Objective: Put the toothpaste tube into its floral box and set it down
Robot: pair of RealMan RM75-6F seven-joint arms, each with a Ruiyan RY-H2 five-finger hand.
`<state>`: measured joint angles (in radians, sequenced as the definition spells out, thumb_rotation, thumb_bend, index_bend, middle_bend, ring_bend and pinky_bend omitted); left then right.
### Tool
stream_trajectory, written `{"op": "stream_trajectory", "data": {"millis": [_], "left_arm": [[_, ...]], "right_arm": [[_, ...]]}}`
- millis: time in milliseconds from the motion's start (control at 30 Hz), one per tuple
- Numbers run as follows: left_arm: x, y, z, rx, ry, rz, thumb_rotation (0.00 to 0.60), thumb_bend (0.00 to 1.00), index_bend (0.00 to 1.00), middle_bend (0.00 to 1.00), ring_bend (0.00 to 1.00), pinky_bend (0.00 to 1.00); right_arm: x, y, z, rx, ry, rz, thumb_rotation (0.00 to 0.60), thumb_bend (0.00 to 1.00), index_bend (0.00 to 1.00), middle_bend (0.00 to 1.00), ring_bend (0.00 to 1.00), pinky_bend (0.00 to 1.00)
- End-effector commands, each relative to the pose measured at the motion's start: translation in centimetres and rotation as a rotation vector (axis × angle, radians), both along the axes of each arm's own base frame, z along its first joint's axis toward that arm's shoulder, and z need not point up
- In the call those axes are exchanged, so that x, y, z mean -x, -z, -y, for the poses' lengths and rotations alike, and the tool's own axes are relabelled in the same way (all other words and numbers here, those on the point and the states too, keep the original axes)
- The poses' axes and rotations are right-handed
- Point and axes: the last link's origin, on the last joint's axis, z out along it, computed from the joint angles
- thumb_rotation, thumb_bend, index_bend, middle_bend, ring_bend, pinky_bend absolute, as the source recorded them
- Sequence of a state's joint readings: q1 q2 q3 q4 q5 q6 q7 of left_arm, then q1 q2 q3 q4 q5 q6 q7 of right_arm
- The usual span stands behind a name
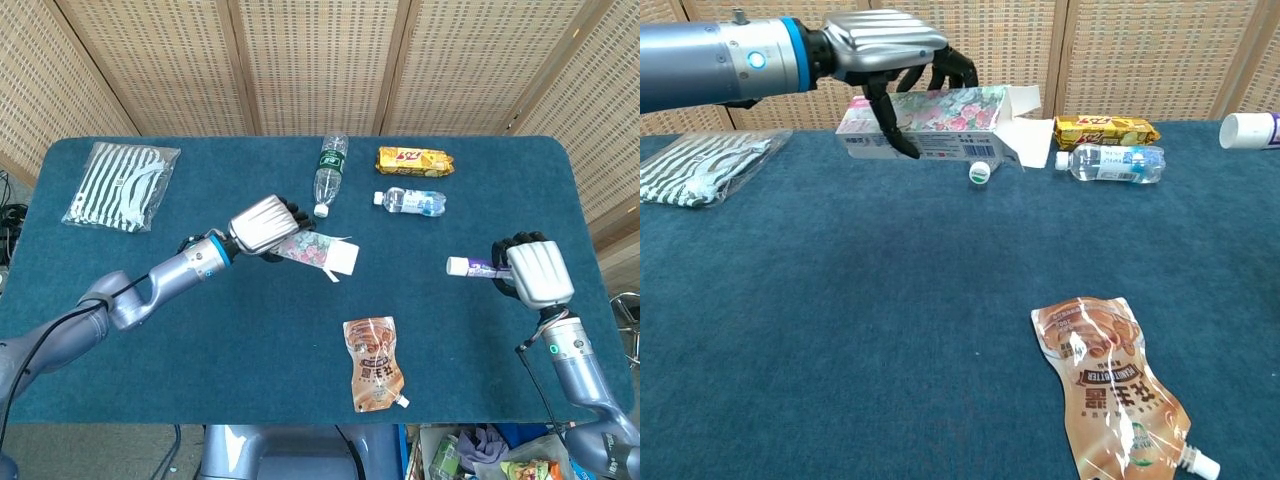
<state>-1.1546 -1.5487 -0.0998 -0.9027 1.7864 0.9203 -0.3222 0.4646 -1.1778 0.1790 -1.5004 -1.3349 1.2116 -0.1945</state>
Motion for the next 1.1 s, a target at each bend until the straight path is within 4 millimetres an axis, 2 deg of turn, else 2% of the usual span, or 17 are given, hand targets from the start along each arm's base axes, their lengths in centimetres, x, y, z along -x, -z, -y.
{"op": "stream_trajectory", "data": {"millis": [33,267,567,800,1100], "left_arm": [[-2.0,1.1,-0.9,0.008,0.040,-0.021,0.600,0.06,0.46,0.46,0.45,0.59],[-4.3,3.1,-1.6,0.031,0.052,-0.031,0.600,0.06,0.46,0.46,0.45,0.59],[-6.6,5.7,-1.1,0.043,0.085,-0.026,0.600,0.07,0.48,0.46,0.45,0.59],[-9.0,6.0,-0.5,0.044,0.110,0.004,0.600,0.07,0.48,0.46,0.45,0.59],[-10.8,6.0,-0.1,0.050,0.089,0.049,0.600,0.08,0.48,0.46,0.45,0.59]], "right_arm": [[-0.7,-0.6,0.0,0.022,-0.006,-0.003,0.600,0.48,0.59,0.60,0.43,0.39],[-2.0,-1.1,0.1,0.038,-0.022,-0.007,0.600,0.48,0.59,0.60,0.44,0.39],[-3.4,0.2,0.6,0.012,-0.037,-0.023,0.600,0.49,0.59,0.60,0.44,0.39],[-4.1,0.5,0.5,0.012,-0.047,-0.058,0.600,0.49,0.59,0.60,0.45,0.40],[-4.6,0.9,0.1,0.012,-0.042,-0.080,0.600,0.49,0.59,0.60,0.45,0.40]]}}
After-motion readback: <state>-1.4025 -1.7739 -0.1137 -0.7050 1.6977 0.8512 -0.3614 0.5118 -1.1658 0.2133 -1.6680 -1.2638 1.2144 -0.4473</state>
